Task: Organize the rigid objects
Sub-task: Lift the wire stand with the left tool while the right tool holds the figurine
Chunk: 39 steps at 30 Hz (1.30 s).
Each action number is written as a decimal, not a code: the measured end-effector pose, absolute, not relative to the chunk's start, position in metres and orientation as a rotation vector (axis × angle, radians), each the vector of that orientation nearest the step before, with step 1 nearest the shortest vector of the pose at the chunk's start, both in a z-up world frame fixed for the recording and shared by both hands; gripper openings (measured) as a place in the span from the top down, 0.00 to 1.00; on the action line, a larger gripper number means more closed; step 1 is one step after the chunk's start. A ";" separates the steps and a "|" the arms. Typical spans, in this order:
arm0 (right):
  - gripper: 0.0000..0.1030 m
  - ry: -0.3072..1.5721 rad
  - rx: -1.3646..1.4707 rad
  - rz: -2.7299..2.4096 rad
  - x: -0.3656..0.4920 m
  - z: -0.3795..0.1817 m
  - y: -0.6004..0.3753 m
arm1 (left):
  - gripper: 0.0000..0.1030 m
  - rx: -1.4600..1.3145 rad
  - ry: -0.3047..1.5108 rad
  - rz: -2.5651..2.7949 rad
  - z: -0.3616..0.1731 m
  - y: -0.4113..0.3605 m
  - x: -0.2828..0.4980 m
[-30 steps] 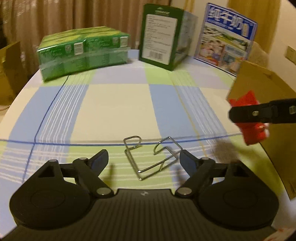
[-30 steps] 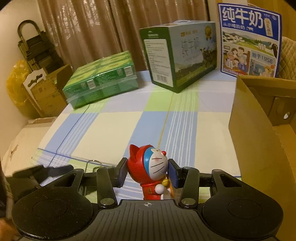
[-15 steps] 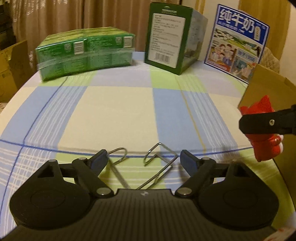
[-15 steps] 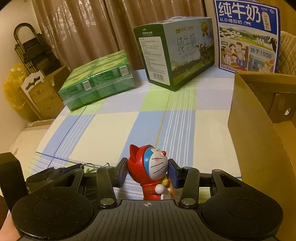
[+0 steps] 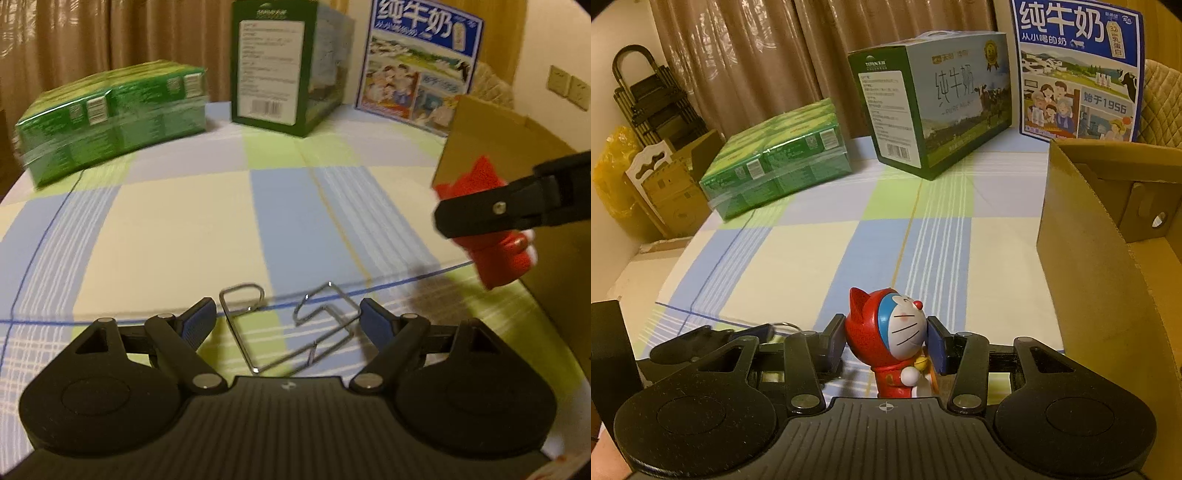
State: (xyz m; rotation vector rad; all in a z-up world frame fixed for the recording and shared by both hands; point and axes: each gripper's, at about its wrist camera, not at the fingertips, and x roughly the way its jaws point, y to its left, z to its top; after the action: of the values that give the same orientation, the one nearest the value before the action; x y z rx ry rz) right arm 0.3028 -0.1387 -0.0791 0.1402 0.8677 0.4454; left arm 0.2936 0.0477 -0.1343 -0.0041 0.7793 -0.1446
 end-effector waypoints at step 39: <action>0.59 0.884 0.164 0.442 0.307 -0.078 -0.149 | 0.36 -0.001 0.721 -0.151 -0.098 0.056 0.259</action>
State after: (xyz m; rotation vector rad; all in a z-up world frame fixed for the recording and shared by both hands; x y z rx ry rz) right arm 0.3066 -0.1488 -0.0782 0.1642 0.8837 0.4419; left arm 0.2588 0.0564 -0.0985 -0.0010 0.7209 -0.1507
